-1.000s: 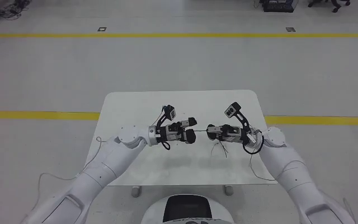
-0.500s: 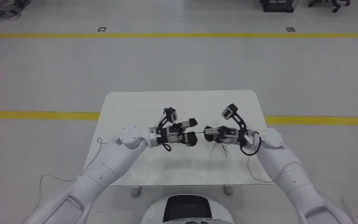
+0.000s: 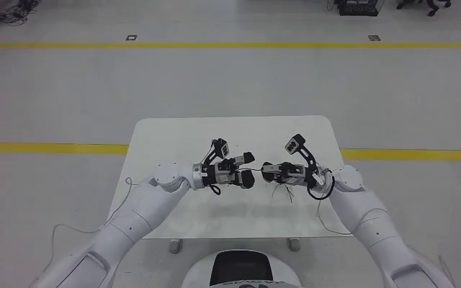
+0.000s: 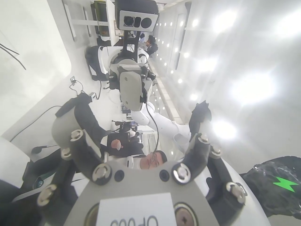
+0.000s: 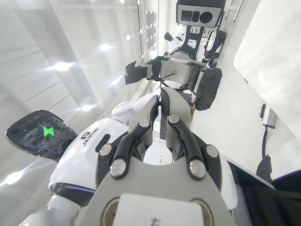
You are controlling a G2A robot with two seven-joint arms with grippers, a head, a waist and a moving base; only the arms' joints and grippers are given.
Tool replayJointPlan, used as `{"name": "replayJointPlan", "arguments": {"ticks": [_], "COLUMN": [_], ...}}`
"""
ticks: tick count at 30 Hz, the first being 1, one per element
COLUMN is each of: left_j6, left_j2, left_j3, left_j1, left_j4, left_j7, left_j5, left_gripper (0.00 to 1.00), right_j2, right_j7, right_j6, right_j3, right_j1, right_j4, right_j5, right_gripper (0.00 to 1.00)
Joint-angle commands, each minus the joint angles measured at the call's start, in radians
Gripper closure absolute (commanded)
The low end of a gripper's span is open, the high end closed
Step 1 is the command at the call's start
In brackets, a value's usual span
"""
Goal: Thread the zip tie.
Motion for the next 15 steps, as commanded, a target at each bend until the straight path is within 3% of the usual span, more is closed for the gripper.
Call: {"name": "replayJointPlan", "arguments": {"ticks": [1,6,15], "left_j6": [0.0,0.0,-0.001], "left_j2": [-0.001,-0.002,-0.004], "left_j3": [-0.001,-0.004,-0.01], "left_j1": [0.0,0.002,0.004], "left_j4": [0.001,0.003,0.007], "left_j7": [0.0,0.0,-0.002], "left_j5": [0.001,-0.003,-0.003], "left_gripper": [0.0,0.0,0.11], "right_j2": [0.0,0.0,-0.002], "right_j7": [-0.002,-0.007,-0.014], "right_j6": [0.002,0.008,0.011], "right_j3": [0.001,0.003,0.002], "right_j1": [-0.001,-0.001,0.001], "right_j4": [0.0,0.004,0.016], "right_j5": [-0.003,-0.013,-0.017], "right_gripper": [1.0,1.0,1.0]}}
